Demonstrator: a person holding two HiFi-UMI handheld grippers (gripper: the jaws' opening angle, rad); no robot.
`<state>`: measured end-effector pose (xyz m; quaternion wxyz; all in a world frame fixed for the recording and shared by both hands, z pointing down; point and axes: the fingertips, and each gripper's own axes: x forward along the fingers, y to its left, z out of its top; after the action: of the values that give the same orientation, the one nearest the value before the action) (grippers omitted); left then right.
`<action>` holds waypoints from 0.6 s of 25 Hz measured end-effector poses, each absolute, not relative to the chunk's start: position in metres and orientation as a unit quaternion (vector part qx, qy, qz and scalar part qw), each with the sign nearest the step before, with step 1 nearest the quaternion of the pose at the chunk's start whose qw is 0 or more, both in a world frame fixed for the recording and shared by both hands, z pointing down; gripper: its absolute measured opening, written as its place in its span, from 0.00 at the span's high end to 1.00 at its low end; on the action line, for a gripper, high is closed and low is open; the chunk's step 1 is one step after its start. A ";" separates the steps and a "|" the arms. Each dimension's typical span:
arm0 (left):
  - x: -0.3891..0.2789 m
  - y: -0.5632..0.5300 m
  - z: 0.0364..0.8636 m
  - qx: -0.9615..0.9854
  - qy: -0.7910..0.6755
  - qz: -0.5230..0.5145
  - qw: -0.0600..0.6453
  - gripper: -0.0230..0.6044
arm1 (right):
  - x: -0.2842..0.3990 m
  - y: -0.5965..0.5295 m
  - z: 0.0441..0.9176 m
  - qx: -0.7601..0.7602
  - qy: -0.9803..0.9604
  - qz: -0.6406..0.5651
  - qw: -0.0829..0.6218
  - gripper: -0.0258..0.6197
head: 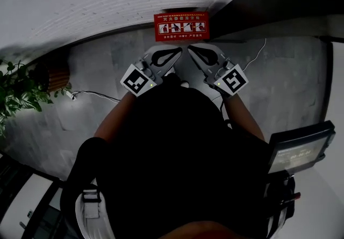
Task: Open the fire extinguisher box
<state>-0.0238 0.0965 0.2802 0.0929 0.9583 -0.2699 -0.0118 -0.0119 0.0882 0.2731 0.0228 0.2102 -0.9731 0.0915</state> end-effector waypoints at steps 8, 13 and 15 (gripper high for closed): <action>-0.040 0.029 0.280 0.957 -0.275 -0.023 0.093 0.96 | -0.018 0.021 0.269 0.233 -0.968 0.095 0.026 0.95; -0.033 0.018 0.275 0.956 -0.279 -0.031 0.082 0.96 | -0.009 0.014 0.266 0.237 -0.967 0.091 0.016 0.95; -0.034 0.017 0.277 0.954 -0.285 -0.035 0.085 0.96 | -0.009 0.015 0.266 0.233 -0.969 0.086 0.017 0.95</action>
<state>-0.0342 0.0175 0.2766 0.0846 0.9543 -0.2847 -0.0345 -0.0087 0.0153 0.2656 0.0169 0.2330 -0.9685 0.0858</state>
